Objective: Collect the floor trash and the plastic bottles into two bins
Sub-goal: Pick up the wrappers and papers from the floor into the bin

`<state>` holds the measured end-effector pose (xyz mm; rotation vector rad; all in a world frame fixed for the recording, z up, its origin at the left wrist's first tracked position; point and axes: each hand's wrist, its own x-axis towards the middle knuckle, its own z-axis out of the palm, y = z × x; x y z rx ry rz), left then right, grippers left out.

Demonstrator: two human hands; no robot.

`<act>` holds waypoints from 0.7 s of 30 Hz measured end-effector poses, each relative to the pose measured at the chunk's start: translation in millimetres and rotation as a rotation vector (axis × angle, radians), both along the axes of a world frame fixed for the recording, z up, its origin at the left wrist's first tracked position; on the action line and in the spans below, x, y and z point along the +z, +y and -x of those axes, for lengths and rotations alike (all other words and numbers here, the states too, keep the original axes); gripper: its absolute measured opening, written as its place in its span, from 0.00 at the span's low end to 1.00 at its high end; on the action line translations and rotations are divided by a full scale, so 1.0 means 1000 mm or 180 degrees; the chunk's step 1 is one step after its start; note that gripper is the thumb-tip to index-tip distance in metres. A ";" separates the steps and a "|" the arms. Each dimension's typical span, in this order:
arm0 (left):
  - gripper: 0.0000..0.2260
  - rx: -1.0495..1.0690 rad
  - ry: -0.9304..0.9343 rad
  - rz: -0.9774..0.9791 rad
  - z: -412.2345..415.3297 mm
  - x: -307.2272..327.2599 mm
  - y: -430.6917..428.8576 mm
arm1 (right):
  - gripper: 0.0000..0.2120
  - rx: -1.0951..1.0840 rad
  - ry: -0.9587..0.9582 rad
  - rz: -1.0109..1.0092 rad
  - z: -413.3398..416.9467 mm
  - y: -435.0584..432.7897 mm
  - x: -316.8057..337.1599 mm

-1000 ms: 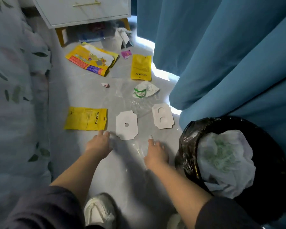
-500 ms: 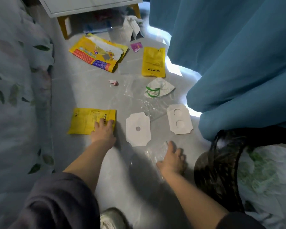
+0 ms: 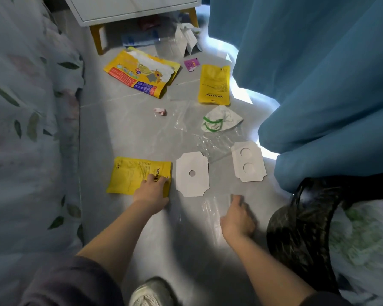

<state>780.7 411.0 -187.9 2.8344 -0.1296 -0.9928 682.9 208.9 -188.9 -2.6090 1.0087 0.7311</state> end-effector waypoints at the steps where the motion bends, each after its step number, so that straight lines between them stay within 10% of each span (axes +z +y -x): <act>1: 0.26 -0.0033 0.0045 0.0043 0.007 0.000 0.000 | 0.20 0.0039 -0.0031 0.0018 0.000 0.001 0.004; 13: 0.30 -0.0467 -0.0569 -0.0587 -0.025 -0.008 0.031 | 0.05 -0.0505 -0.0845 -0.0694 -0.018 -0.013 0.020; 21: 0.31 -0.0599 -0.0582 -0.1114 -0.026 -0.012 0.036 | 0.13 -0.0700 -0.0829 -0.1372 -0.046 -0.007 0.007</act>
